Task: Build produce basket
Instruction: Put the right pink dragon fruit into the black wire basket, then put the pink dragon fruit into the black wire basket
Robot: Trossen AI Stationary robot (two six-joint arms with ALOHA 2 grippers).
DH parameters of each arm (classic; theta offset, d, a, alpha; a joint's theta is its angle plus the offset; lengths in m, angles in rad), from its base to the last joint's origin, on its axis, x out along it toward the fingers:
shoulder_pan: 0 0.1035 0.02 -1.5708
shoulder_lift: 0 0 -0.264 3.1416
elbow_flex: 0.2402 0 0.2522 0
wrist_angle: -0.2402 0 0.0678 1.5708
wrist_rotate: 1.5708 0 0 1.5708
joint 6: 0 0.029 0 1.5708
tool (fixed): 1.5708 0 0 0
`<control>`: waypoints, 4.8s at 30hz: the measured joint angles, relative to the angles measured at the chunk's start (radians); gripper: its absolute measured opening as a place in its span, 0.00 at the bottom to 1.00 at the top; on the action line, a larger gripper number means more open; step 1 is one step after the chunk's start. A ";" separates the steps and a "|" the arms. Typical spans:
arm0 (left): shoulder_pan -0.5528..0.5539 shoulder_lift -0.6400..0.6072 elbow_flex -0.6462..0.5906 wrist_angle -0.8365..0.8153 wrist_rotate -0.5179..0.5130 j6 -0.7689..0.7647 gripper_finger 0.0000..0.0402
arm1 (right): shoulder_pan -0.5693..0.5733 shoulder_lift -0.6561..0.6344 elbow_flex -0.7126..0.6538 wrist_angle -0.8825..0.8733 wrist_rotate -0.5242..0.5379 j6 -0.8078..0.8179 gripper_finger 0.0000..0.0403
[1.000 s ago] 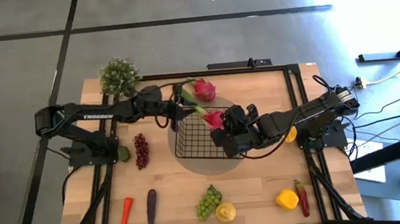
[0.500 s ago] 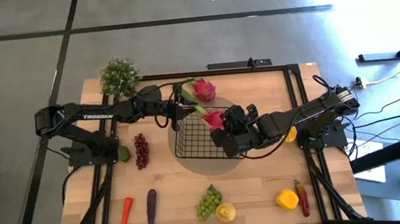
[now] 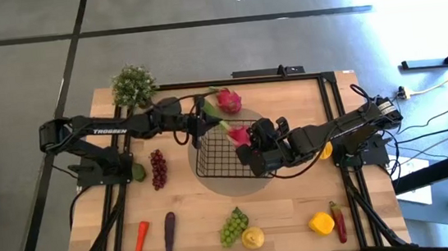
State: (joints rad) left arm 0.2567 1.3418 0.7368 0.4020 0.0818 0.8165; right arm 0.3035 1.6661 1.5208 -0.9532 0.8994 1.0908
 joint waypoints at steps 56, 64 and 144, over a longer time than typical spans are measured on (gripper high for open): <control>-0.044 -0.008 0.002 -0.255 -0.337 0.298 0.00 | -0.072 0.000 0.000 0.043 -0.055 -0.236 0.37; -0.044 -0.008 0.002 -0.252 -0.338 0.211 0.06 | -0.072 0.000 0.000 0.043 -0.055 -0.231 0.37; 0.045 -0.324 0.001 -0.895 -0.247 -1.446 0.17 | -0.877 0.130 0.111 0.312 -1.210 -0.703 0.37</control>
State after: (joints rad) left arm 0.3019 1.0182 0.7376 -0.4931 -0.1656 -0.6296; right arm -0.5736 1.7957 1.6314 -0.6409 -0.3109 0.3878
